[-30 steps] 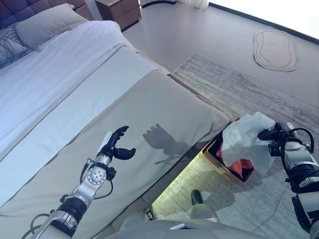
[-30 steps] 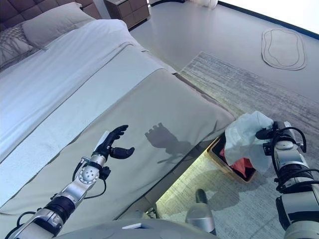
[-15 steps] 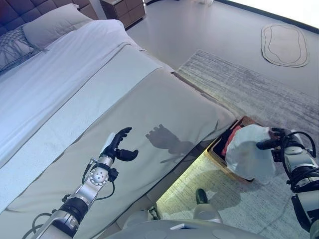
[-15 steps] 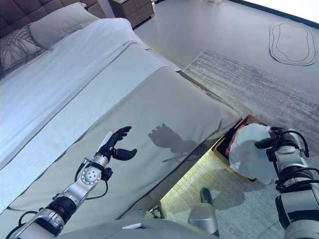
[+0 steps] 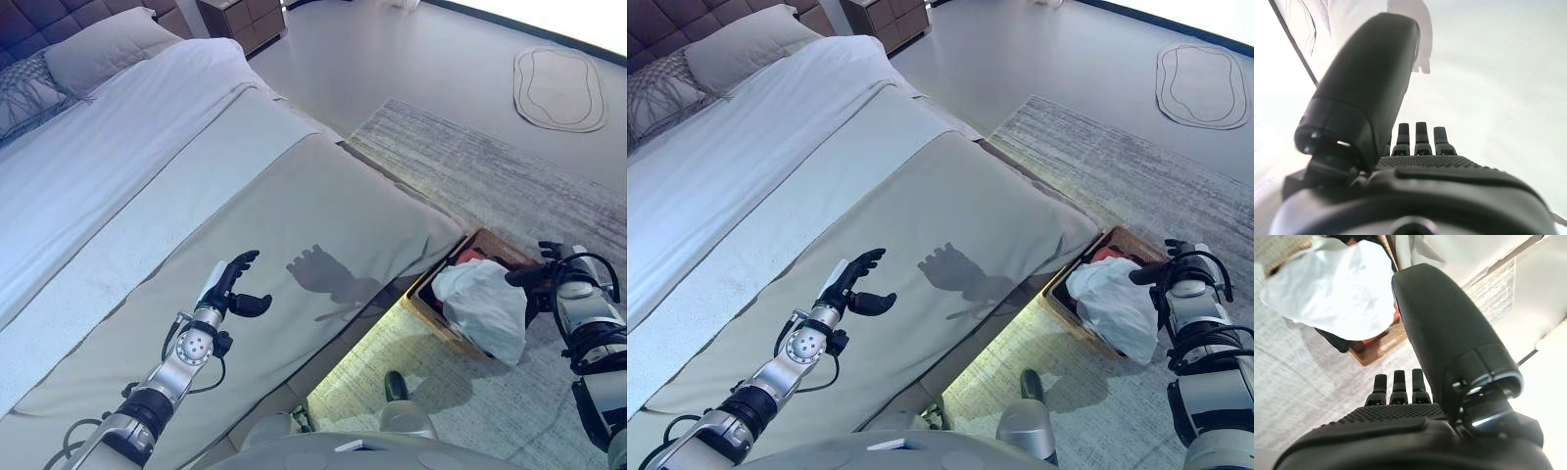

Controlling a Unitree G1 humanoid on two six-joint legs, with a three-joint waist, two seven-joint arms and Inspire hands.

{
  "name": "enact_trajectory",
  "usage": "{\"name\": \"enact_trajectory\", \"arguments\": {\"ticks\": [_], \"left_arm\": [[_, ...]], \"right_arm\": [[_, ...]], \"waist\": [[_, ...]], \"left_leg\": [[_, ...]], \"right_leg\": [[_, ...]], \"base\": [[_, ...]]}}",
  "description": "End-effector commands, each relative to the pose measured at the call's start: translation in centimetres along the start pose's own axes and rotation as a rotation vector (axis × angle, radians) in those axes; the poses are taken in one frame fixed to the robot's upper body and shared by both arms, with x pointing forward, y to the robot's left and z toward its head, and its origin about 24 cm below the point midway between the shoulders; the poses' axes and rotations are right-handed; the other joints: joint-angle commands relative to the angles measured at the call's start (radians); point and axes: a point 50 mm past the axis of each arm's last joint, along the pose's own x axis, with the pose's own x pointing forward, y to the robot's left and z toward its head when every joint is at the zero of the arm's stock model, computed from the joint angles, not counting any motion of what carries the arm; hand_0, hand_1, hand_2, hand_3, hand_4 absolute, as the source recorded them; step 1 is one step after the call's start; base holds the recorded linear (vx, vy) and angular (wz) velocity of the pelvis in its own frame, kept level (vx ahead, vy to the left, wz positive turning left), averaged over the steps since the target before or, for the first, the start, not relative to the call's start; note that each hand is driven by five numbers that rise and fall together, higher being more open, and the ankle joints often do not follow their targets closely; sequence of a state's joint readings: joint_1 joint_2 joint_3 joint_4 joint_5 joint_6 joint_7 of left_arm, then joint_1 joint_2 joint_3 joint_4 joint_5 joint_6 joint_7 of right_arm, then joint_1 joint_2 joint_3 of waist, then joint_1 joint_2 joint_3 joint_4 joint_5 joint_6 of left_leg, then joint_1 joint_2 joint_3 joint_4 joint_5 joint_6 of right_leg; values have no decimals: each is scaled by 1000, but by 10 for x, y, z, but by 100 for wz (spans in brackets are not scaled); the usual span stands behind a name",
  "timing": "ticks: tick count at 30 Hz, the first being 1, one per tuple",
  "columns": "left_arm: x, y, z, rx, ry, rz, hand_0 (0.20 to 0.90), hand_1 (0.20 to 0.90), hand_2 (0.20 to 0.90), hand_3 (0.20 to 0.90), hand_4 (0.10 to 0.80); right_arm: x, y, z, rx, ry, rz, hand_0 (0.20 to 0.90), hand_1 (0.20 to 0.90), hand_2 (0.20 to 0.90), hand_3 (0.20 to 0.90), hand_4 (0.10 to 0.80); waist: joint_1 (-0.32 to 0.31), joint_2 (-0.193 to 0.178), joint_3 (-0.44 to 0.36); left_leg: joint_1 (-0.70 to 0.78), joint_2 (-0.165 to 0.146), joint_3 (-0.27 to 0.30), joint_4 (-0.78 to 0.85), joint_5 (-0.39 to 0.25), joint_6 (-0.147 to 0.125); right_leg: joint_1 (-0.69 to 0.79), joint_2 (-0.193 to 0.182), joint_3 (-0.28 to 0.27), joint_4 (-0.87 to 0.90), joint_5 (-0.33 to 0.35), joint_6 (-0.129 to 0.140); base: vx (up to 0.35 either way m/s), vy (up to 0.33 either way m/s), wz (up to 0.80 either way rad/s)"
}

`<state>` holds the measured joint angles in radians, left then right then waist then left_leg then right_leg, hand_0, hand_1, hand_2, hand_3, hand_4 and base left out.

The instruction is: Pick up the clothes from the bed and place them into the basket

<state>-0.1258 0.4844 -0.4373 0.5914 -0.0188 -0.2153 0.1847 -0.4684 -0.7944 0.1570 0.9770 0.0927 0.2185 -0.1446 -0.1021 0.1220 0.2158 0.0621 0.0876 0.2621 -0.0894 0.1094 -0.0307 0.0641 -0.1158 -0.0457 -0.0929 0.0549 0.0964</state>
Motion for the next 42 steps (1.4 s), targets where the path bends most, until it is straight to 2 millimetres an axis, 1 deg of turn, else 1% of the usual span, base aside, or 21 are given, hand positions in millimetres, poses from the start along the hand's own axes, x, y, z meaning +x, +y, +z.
{"name": "enact_trajectory", "arguments": {"ticks": [1, 3, 5, 7, 10, 12, 16, 17, 20, 22, 25, 28, 31, 33, 35, 38, 42], "left_arm": [[15, 21, 38, 1, -173, 76, 900, 900, 900, 900, 800], [14, 20, 35, -8, -159, 79, 900, 900, 900, 900, 800], [12, 18, 29, -31, -134, 88, 900, 900, 900, 900, 800], [10, 15, 24, -49, -112, 91, 900, 900, 900, 900, 800], [7, 10, 17, -64, -81, 103, 900, 900, 900, 900, 800], [4, 7, 9, -80, -49, 119, 900, 900, 900, 900, 800], [-1, 2, -2, -94, 0, 119, 900, 900, 900, 900, 800], [-2, 1, -4, -99, 11, 120, 900, 900, 900, 900, 800], [-5, -3, -9, -108, 38, 121, 900, 900, 900, 900, 800], [-7, -3, -10, -108, 41, 120, 900, 900, 900, 900, 800], [-12, -6, -16, -115, 57, 123, 900, 900, 900, 900, 800], [-20, -9, -25, -129, 94, 125, 900, 900, 900, 900, 800], [-26, -11, -34, -134, 137, 117, 900, 900, 900, 900, 800], [-27, -12, -39, -150, 163, 123, 900, 900, 900, 900, 800], [-27, -12, -41, -167, 167, 127, 900, 900, 900, 900, 800], [-27, -7, -38, -169, 126, 171, 900, 900, 900, 900, 800], [-23, -9, -40, -135, 135, 141, 900, 900, 900, 900, 800]], "right_arm": [[-5, -31, 78, -64, -298, -142, 900, 900, 900, 900, 800], [-8, -27, 87, -96, -342, -142, 900, 900, 900, 900, 800], [-13, -17, 98, -148, -410, -135, 900, 900, 900, 900, 800], [-17, -8, 103, -170, -446, -126, 900, 900, 900, 900, 800], [-26, 13, 108, -161, -503, -101, 900, 900, 900, 900, 800], [-36, 32, 115, -173, -566, -71, 900, 900, 900, 900, 800], [-45, 51, 113, -168, -618, -34, 900, 900, 900, 900, 800], [-48, 59, 112, -171, -628, -23, 900, 900, 900, 900, 800], [-57, 76, 109, -209, -674, 10, 900, 900, 900, 900, 800], [-59, 82, 107, -220, -688, 17, 900, 900, 900, 900, 800], [-66, 96, 96, -238, -711, 45, 900, 900, 900, 900, 800], [-71, 108, 72, -246, -691, 81, 900, 900, 900, 900, 800], [-75, 122, 52, -218, -642, 174, 900, 900, 900, 900, 800], [-77, 131, 38, -228, -612, 211, 900, 900, 900, 900, 800], [-78, 135, 29, -240, -591, 223, 900, 900, 900, 900, 800], [-77, 141, 9, -307, -565, 218, 900, 900, 900, 900, 800], [-78, 149, -1, -340, -537, 241, 900, 900, 900, 900, 800]], "waist": [[37, -56, -28], [41, -60, -32], [49, -68, -39], [55, -73, -44], [69, -87, -55], [83, -94, -62], [107, -101, -76], [115, -103, -81], [134, -109, -92], [141, -112, -96], [156, -114, -104], [170, -117, -112], [182, -122, -120], [188, -128, -125], [192, -131, -127], [207, -138, -129], [220, -148, -128]], "left_leg": [[62, 22, -48, 2, -110, -42], [62, 22, -51, 2, -109, -42], [60, 24, -57, 2, -107, -43], [59, 24, -63, 2, -106, -43], [55, 25, -78, 2, -108, -42], [51, 24, -94, 2, -108, -41], [45, 19, -122, 2, -109, -37], [43, 18, -128, 2, -109, -37], [38, 16, -141, 2, -109, -34], [37, 15, -146, 2, -109, -33], [33, 13, -162, 2, -109, -31], [29, 8, -179, 2, -110, -27], [22, 4, -194, 2, -109, -24], [18, 3, -202, 2, -110, -22], [16, 1, -207, 2, -110, -22], [12, -2, -221, 2, -108, -19], [10, -6, -234, 2, -106, -14]], "right_leg": [[-20, 2, -31, 6, 5, -14], [-18, 1, -37, 6, 5, -14], [-16, 2, -44, 6, 3, -15], [-12, 1, -51, 6, 1, -17], [-4, -1, -69, 6, -3, -19], [7, -3, -87, 6, -9, -21], [22, -8, -117, 8, -20, -22], [26, -10, -127, 9, -22, -22], [37, -14, -151, 9, -29, -21], [41, -16, -161, 9, -31, -20], [51, -16, -179, 13, -38, -19], [61, -17, -194, 14, -43, -17], [64, -19, -207, 16, -46, -15], [67, -20, -214, 14, -46, -13], [71, -21, -221, 13, -47, -11], [76, -25, -236, 17, -50, -9], [81, -30, -250, 28, -53, -5]], "base": [[2, -11, 6], [5, -6, 7], [9, -2, 10], [20, 0, 6], [15, -26, 11], [18, -2, 27], [24, 22, 22], [19, 14, 21], [30, 18, 21], [23, 26, 21], [47, 65, 19], [44, 52, 25], [24, 18, 20], [15, 4, 20], [15, 1, 6], [7, -5, 17], [0, -6, 20]]}}
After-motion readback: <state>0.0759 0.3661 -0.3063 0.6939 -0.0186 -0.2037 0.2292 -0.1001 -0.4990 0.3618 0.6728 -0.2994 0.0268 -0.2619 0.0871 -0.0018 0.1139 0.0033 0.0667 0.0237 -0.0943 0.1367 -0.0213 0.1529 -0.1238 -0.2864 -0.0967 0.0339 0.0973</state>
